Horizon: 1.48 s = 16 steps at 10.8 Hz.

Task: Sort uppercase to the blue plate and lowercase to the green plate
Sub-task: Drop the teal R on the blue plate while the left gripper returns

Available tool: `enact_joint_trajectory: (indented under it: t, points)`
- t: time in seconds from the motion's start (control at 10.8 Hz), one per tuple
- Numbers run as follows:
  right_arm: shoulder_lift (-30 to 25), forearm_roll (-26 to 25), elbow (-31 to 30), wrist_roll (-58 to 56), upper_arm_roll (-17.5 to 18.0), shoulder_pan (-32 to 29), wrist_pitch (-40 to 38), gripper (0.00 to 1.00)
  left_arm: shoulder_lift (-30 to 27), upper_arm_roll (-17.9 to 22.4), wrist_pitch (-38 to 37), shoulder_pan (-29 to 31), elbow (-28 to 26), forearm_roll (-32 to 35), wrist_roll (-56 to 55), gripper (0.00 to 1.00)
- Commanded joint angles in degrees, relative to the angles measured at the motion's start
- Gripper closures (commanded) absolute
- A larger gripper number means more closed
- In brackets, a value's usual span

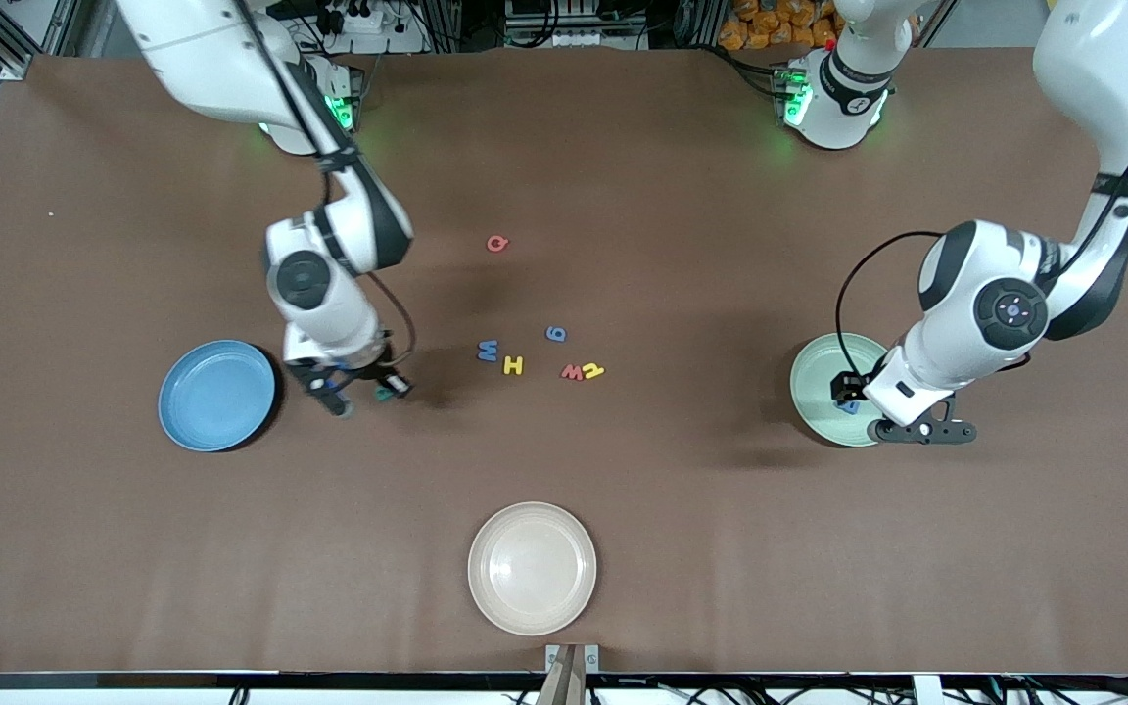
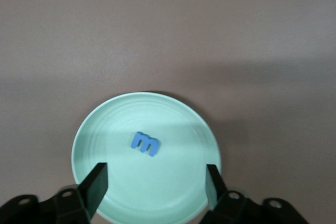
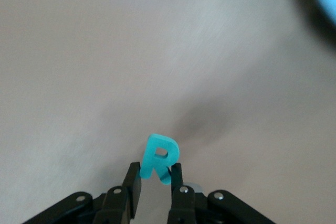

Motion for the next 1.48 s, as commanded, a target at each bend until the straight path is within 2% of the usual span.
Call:
enact_joint_trajectory:
  t: [0.0, 0.18, 0.37, 0.65, 0.74, 0.83, 0.92, 1.39]
  points:
    - [-3.08, -0.19, -1.78, -8.78, 0.48, -7.06, -3.5, 1.0, -3.16, -0.96, -7.15, -1.41, 4.83, -1.85, -1.04, 0.0]
    - [-3.17, -0.19, -1.86, -17.39, 0.48, -14.52, -5.18, 1.0, -3.34, -1.05, -12.77, -1.42, 10.54, -4.65, -0.95, 0.0]
    - [-3.34, -0.19, -1.6, -25.22, 0.48, -20.6, -7.72, 1.0, -3.43, -1.05, -16.29, -1.42, 13.54, -4.66, -1.04, 0.0]
    - [-5.27, -0.19, -1.43, -31.31, 0.48, -25.71, -12.47, 1.0, -4.31, -3.15, -17.89, -2.38, 13.99, -5.97, -2.0, 0.0]
    - [-5.45, -0.19, -0.81, -31.41, 0.48, -26.16, -13.61, 0.53, -4.31, -4.82, -18.07, -3.17, 13.91, -6.33, -4.53, 0.0]
    - [-5.45, -0.19, -0.46, -31.41, 0.48, -26.16, -13.8, 0.01, -4.05, -6.75, -18.07, -4.57, 13.82, -6.24, -8.12, 0.0]
    - [-5.54, -0.19, -0.37, -31.41, 0.48, -26.16, -13.89, 0.0, -3.52, -8.07, -17.98, -6.58, 13.73, -6.15, -10.59, 0.0]
    - [-4.93, -0.28, 0.07, -31.76, 0.48, -27.04, -13.71, 0.0, 1.04, -8.08, -16.31, -16.26, 13.55, -4.75, -14.84, 0.0]
